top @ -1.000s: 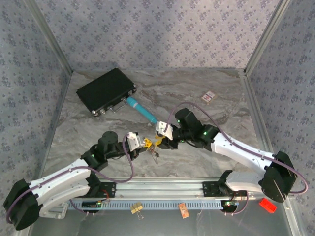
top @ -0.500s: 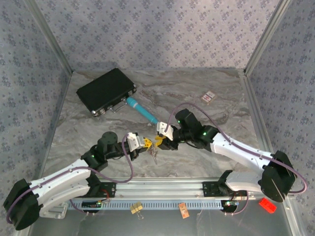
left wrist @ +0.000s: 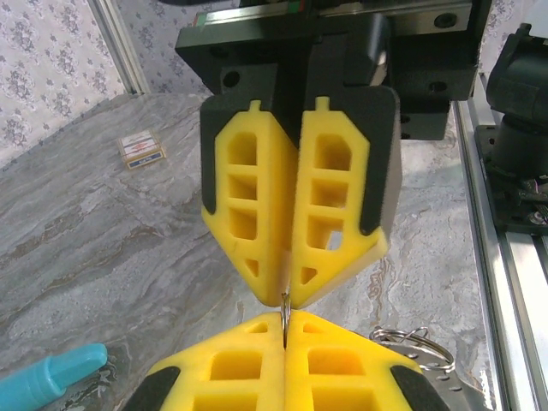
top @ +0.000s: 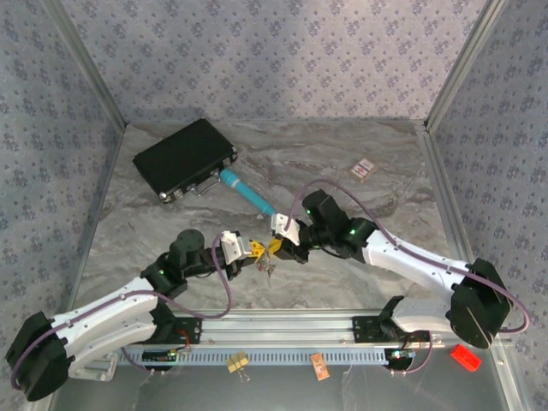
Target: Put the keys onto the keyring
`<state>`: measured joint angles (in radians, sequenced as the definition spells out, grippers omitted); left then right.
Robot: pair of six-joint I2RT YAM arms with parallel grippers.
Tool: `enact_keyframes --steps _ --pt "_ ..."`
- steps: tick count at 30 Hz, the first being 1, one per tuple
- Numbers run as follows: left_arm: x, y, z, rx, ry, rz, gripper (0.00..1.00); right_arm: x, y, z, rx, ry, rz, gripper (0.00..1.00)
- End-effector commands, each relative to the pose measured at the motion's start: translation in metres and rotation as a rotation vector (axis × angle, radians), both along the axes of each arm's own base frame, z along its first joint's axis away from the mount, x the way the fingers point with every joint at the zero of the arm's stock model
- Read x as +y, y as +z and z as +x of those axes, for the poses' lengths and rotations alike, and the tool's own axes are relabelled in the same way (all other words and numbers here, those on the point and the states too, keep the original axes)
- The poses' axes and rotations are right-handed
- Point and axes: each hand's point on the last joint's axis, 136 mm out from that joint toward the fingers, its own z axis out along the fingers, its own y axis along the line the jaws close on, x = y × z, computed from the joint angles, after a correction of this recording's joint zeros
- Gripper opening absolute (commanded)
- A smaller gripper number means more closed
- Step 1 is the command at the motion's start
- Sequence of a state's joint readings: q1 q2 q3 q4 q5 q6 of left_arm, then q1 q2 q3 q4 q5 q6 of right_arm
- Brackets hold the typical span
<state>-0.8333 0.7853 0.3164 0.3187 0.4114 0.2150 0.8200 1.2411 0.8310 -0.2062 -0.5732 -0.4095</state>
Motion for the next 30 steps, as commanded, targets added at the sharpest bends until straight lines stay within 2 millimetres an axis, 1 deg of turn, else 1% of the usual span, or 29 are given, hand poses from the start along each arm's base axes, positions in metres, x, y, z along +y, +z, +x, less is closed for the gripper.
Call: enact_keyframes --steps 1,3,4,9,12,16,17,21,23,30 --pt "-0.002 0.02 -0.005 -0.035 -0.026 -0.072 0.0 0.003 0.007 -0.001 0.008 0.023 0.01 0.07" --pt "-0.002 0.019 -0.004 -0.035 -0.024 -0.07 0.0 0.003 0.007 -0.001 0.011 0.026 0.006 0.01" --pt "-0.002 0.02 -0.004 -0.036 -0.024 -0.072 0.0 0.002 0.007 -0.001 0.011 0.025 0.003 0.0" --pt "-0.003 0.025 -0.004 -0.043 -0.026 -0.096 0.0 0.001 -0.003 -0.001 0.028 0.021 -0.02 0.0" --pt "-0.006 0.03 -0.005 -0.044 -0.04 -0.114 0.0 0.006 -0.008 -0.002 0.042 0.028 -0.027 0.0" --pt "-0.007 0.029 -0.005 -0.041 -0.044 -0.113 0.0 0.011 -0.006 -0.004 0.034 0.033 -0.015 0.0" --pt "-0.007 0.028 -0.004 -0.041 -0.041 -0.113 0.0 0.01 -0.004 -0.003 0.027 0.024 -0.006 0.01" --pt "-0.006 0.024 -0.004 -0.037 -0.035 -0.111 0.0 0.001 0.001 0.002 -0.001 -0.02 0.02 0.15" --pt "-0.006 0.023 -0.004 -0.033 -0.036 -0.112 0.0 -0.002 0.003 0.002 -0.014 -0.027 0.033 0.2" --pt "-0.006 0.02 -0.005 -0.015 -0.037 -0.118 0.0 0.002 0.009 -0.005 -0.007 0.007 0.065 0.21"
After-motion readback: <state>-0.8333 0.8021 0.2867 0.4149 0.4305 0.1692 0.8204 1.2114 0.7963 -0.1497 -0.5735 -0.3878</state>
